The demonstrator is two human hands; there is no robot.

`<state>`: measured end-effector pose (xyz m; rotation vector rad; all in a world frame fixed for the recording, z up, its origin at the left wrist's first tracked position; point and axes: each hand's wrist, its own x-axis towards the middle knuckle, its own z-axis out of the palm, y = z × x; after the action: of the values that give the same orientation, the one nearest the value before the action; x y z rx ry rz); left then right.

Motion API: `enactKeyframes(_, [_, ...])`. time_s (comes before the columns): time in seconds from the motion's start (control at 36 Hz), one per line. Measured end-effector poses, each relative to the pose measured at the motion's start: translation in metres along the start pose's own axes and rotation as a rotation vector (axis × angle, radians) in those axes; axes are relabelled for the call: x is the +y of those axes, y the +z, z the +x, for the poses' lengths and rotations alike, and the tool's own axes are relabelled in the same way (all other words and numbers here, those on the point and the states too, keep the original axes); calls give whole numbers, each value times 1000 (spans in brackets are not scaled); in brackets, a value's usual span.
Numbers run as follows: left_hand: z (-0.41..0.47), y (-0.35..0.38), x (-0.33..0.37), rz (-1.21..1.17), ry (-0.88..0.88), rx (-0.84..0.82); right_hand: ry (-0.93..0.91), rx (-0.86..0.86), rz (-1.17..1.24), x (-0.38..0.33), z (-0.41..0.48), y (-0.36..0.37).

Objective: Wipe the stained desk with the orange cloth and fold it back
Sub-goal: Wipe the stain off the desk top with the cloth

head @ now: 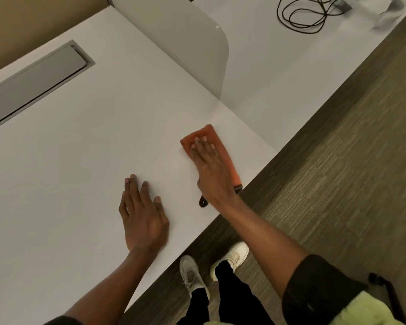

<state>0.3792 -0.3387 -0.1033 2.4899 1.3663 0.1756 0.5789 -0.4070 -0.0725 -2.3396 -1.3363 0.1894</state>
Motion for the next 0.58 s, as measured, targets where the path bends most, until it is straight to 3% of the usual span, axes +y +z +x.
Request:
enactKeyframes(0.08, [1,-1,1,3,14,6,24,14,-61,27,34,-11])
enactKeyframes(0.22, [1,-2,2,8,23,12,304,136,-92,72,44,-33])
enactKeyframes(0.36, [1,0,2,17,16,-4,432,225,-51,48,-4,-23])
enactKeyframes(0.47, [0,3,0,20,9,-15,153,118,38,-4,-35,2])
enactKeyframes(0.58, [1,2,0,20,1,-32,-109,-29,60,-9,-5,7])
